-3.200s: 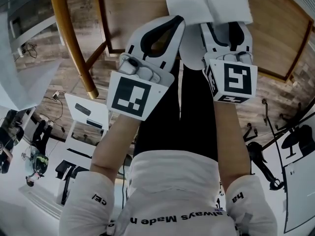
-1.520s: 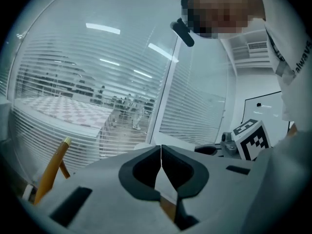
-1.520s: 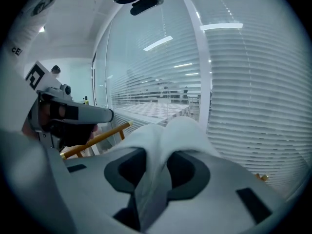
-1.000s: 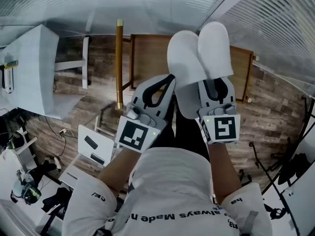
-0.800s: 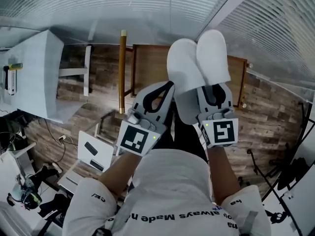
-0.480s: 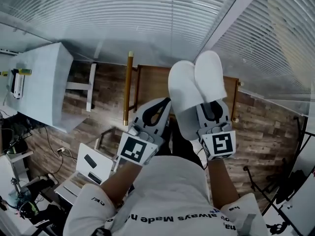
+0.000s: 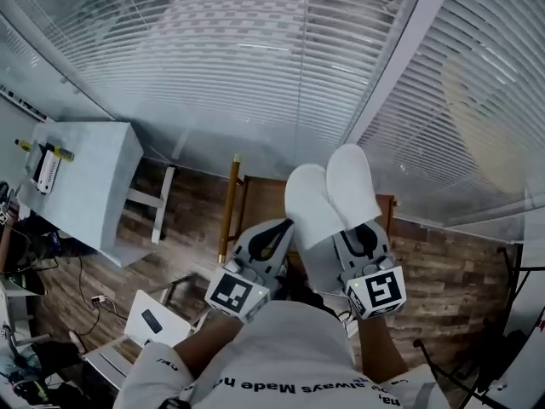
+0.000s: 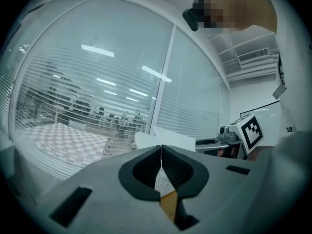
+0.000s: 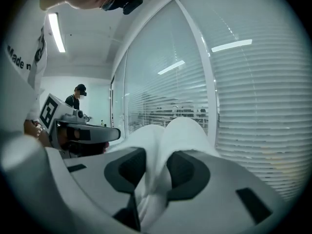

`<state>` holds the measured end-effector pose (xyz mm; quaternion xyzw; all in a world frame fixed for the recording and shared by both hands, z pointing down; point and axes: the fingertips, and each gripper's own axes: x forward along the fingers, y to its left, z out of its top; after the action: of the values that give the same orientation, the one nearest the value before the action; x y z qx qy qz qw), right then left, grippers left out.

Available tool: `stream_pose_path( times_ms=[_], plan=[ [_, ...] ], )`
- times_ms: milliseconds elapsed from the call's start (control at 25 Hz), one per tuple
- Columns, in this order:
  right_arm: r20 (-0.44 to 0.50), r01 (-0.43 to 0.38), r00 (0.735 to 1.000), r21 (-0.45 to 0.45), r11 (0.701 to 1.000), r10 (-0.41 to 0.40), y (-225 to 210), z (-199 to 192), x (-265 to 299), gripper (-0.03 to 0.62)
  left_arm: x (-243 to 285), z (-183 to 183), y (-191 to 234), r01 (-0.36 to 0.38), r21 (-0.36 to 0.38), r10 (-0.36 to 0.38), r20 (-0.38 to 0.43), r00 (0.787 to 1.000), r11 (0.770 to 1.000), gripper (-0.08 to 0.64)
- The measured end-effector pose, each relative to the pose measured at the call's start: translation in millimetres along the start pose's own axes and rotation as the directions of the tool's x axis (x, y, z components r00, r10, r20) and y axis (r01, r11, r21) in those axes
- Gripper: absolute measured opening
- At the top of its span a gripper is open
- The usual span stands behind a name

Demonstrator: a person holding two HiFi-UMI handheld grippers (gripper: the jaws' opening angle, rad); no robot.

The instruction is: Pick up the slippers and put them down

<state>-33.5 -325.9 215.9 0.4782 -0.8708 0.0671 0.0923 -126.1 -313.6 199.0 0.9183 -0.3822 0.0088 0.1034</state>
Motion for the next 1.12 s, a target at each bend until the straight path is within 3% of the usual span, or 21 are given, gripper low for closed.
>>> stream_pose_path(
  times_ms=[640, 1120],
  plan=[
    [0.027, -0.124, 0.991, -0.104, 0.987, 0.127, 27, 77, -42, 0.110, -28, 57, -33, 0.112, 0.020, -0.112, 0.030, 0.993, 0.994, 0.014],
    [0.026, -0.086, 0.996, -0.124, 0.988, 0.090, 36, 89, -47, 0.106, -42, 74, -29, 0.165, 0.025, -0.166, 0.063, 0.984, 0.986, 0.014]
  ],
)
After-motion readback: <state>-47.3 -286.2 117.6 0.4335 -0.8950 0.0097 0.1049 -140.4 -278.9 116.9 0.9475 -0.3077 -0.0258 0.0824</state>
